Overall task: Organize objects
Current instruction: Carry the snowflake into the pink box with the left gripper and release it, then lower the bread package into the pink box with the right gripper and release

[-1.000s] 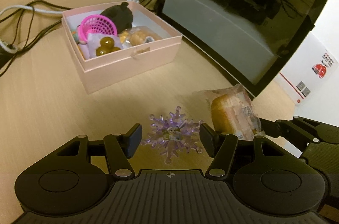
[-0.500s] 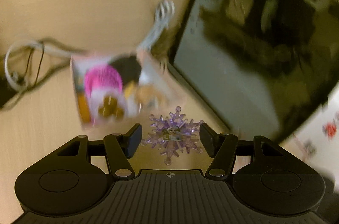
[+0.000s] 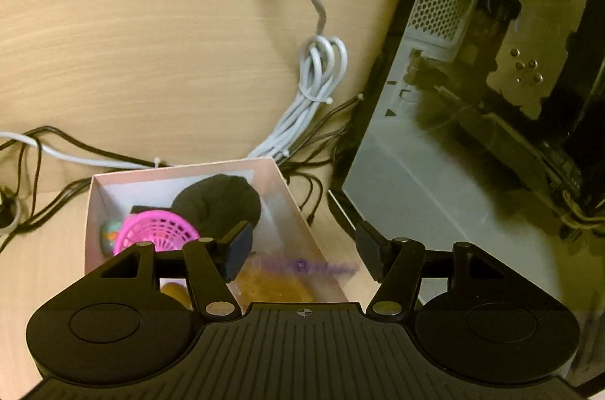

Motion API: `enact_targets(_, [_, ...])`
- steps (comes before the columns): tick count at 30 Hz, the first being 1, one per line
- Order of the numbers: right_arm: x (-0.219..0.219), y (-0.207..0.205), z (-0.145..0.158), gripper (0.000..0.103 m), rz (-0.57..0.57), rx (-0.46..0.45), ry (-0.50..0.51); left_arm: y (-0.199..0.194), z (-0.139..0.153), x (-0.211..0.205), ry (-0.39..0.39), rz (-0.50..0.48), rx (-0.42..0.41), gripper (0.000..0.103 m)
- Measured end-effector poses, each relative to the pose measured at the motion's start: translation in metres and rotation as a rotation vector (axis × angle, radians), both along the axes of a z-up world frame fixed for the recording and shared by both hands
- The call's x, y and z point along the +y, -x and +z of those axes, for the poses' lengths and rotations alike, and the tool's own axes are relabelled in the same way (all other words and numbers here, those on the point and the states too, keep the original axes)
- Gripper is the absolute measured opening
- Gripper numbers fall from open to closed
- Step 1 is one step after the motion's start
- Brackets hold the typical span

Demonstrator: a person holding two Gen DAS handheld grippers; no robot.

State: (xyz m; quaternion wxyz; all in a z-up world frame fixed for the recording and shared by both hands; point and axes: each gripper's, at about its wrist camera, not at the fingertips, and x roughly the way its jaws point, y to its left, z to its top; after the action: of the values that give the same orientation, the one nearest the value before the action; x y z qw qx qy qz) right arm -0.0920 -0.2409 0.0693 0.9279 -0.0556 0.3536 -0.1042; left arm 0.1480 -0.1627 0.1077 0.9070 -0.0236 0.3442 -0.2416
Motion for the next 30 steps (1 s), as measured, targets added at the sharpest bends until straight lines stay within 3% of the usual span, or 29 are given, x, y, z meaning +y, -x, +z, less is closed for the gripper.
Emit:
enact_targets(11, [-0.033,-0.026,0.015,0.053,0.015,0.03,-0.11,0.027,0.02,0.065,0.171,0.0,-0.016,0.065])
enact_targets(18, [-0.032,-0.091,0.085,0.052,0.081,-0.093,-0.161,0.054,0.031,0.147,0.172,0.139,-0.027,0.065])
enact_targets(23, [-0.005,-0.161,0.098,0.054,0.174,-0.149,-0.207,0.071,0.01,0.184,0.147,0.231,0.075,0.065])
enact_targets(25, [0.002,-0.185,0.092,0.074,0.185,-0.111,-0.217,0.08,-0.002,0.187,0.131,0.239,0.124,0.065])
enact_targets(30, [-0.011,-0.168,0.069,0.074,0.193,-0.083,-0.238,0.092,-0.027,0.194,0.101,0.252,0.204,0.065])
